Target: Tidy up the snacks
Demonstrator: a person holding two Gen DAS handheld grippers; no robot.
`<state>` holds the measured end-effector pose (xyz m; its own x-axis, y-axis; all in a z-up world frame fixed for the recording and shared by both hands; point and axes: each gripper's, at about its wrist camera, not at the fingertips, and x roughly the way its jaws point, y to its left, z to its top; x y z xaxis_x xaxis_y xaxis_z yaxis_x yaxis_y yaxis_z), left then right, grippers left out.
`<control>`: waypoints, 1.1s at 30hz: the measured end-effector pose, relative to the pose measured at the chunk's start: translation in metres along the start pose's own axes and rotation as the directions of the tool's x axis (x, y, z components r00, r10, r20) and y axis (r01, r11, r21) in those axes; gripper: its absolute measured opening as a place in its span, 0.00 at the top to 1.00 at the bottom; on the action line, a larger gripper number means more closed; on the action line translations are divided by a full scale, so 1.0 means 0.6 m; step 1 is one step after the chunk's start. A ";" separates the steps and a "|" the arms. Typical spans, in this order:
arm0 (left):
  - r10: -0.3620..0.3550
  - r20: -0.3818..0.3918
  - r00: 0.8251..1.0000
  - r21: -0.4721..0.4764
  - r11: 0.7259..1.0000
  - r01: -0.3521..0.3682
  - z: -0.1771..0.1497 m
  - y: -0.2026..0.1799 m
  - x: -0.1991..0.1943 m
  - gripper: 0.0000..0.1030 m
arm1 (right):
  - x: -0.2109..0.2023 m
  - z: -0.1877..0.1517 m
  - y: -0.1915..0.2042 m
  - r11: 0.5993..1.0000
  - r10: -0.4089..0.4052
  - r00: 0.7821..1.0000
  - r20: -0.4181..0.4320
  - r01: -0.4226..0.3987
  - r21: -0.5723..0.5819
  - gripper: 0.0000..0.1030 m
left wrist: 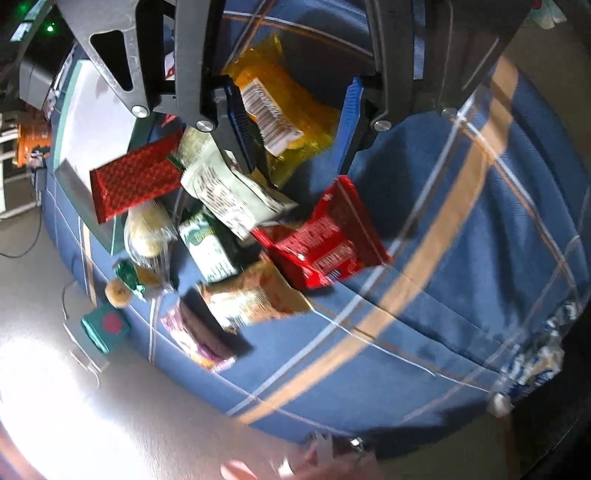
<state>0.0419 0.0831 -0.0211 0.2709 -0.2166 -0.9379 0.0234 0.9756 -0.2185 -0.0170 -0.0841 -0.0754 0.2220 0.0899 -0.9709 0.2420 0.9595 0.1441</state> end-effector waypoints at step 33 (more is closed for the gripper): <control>-0.052 -0.249 0.967 -0.119 0.993 0.023 -0.068 -0.008 0.083 0.44 | 0.003 -0.014 -0.026 0.997 0.010 1.000 -0.009 -0.009 0.072 0.57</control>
<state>0.0163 0.0660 -0.0780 0.0212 -0.2696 -0.9627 -0.0853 0.9590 -0.2704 -0.0281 -0.0966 -0.0811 0.2160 0.1018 -0.9711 0.3073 0.9369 0.1666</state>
